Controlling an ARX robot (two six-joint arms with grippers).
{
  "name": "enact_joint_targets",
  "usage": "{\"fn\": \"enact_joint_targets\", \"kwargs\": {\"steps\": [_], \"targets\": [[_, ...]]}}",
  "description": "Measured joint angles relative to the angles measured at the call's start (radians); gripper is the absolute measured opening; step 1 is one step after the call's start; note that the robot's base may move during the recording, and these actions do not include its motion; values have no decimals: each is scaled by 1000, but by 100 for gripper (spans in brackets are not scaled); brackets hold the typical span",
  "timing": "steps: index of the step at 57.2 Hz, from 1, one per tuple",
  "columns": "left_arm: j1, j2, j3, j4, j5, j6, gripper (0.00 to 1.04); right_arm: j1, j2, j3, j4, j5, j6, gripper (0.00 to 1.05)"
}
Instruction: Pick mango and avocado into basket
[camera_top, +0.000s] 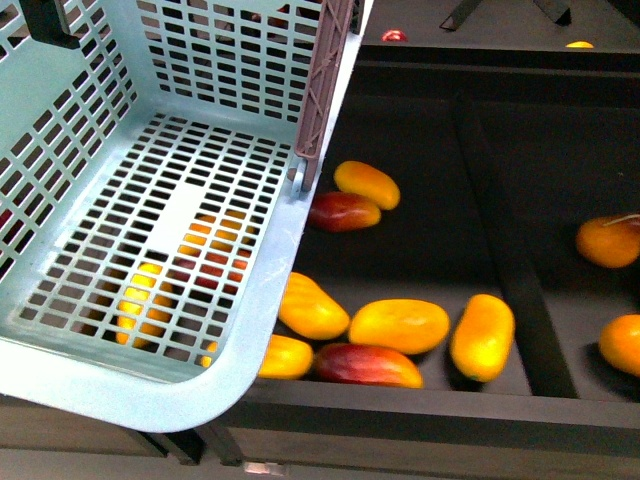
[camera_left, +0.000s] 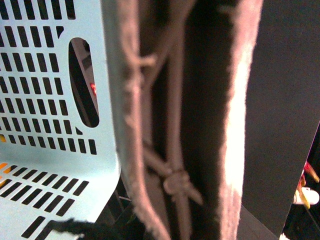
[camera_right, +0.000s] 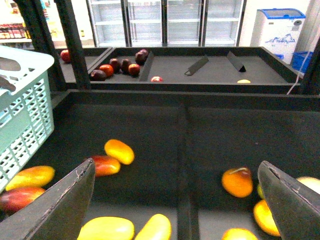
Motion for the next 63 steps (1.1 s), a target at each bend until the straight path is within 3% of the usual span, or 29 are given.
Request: {"fn": "enact_joint_targets", "kwargs": {"steps": [48, 52, 57, 63], "targets": [[16, 0, 0, 0, -17, 8, 13, -1, -1, 0, 1, -6, 0, 96], [13, -10, 46, -159, -44, 75, 13, -1, 0, 0, 0, -3, 0, 96], [8, 32, 151, -371, 62, 280, 13, -1, 0, 0, 0, -2, 0, 96], [6, 129, 227, -396, 223, 440, 13, -1, 0, 0, 0, -2, 0, 96]]}}
